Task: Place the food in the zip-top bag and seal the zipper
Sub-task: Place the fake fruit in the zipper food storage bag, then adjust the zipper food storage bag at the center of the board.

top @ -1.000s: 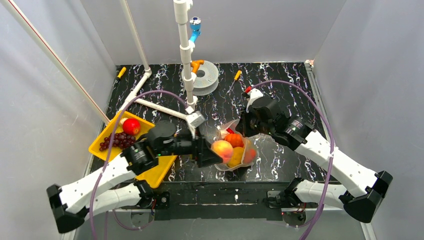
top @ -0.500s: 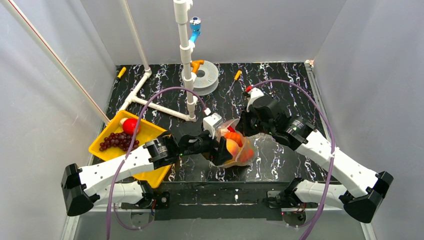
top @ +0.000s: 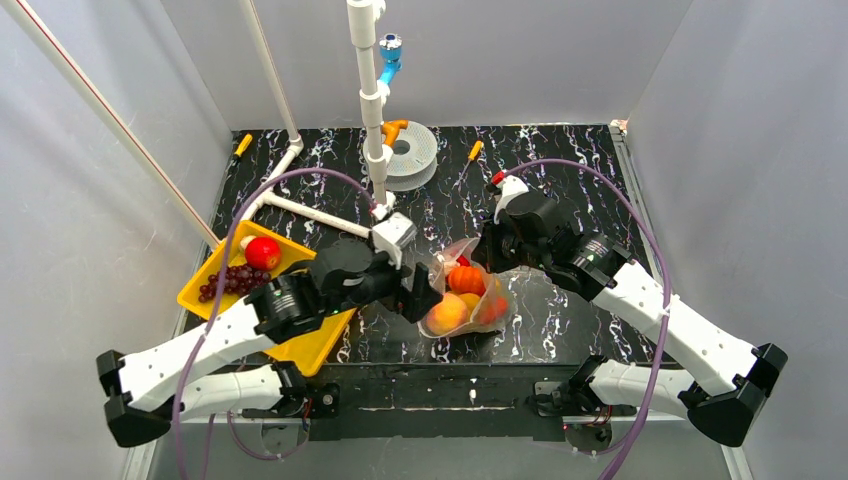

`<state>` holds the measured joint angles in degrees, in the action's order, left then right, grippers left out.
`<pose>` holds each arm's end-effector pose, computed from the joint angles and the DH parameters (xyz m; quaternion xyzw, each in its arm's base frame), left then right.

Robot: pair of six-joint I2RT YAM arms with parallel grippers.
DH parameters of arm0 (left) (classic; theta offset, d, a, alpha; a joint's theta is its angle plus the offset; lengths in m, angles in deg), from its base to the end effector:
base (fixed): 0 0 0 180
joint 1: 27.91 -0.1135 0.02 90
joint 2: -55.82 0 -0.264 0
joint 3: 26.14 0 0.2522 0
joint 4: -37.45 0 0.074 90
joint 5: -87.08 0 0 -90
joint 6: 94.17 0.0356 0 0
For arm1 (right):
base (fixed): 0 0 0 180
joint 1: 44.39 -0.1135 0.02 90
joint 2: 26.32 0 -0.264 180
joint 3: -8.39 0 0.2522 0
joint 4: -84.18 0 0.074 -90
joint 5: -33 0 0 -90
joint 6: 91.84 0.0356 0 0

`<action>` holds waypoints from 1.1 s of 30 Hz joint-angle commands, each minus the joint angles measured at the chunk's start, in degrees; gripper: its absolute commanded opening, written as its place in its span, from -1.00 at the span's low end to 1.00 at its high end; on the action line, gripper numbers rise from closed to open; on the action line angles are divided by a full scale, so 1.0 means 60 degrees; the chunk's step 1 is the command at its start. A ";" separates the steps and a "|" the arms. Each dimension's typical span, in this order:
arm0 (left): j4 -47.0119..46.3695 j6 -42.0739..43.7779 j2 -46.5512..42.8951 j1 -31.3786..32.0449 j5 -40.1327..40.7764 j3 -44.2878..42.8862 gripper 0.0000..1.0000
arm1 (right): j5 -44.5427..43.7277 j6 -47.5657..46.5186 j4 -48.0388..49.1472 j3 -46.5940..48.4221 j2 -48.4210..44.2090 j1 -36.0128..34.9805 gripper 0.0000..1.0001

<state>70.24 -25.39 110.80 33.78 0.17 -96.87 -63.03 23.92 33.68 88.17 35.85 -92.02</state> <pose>0.1041 -0.1892 0.3661 0.2630 0.7597 -0.3772 0.4598 0.1571 0.1667 0.3639 -0.1417 0.8660 0.2482 0.4104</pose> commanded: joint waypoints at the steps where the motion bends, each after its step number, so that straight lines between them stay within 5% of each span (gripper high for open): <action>1: 0.1178 -0.0216 -0.0852 0.0046 0.1172 0.0229 0.66 | 0.0077 0.0081 0.0417 0.0321 -0.0276 0.0036 -0.97; 11: 0.0018 -0.1727 -0.0205 0.0039 0.0866 0.1282 0.05 | 0.0254 0.0130 0.0416 0.0364 -0.0269 0.0038 -0.97; 24: -0.0499 -0.1736 0.1270 0.0034 0.0208 0.1004 -0.41 | 0.0257 0.0163 0.0402 0.0259 -0.0334 0.0040 -0.97; 30: -0.0331 -0.1711 0.1474 0.0035 0.0148 0.0855 -0.98 | 0.0225 0.0119 0.0449 0.0275 -0.0330 0.0031 -0.97; 33: -0.0084 -0.1690 0.1245 0.0031 0.0086 0.0476 -1.00 | 0.0163 -0.0102 0.0350 0.0339 -0.0188 0.0040 -0.97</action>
<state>68.38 -35.81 120.24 33.78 1.11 -89.55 -61.91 24.49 33.29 88.17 35.42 -92.02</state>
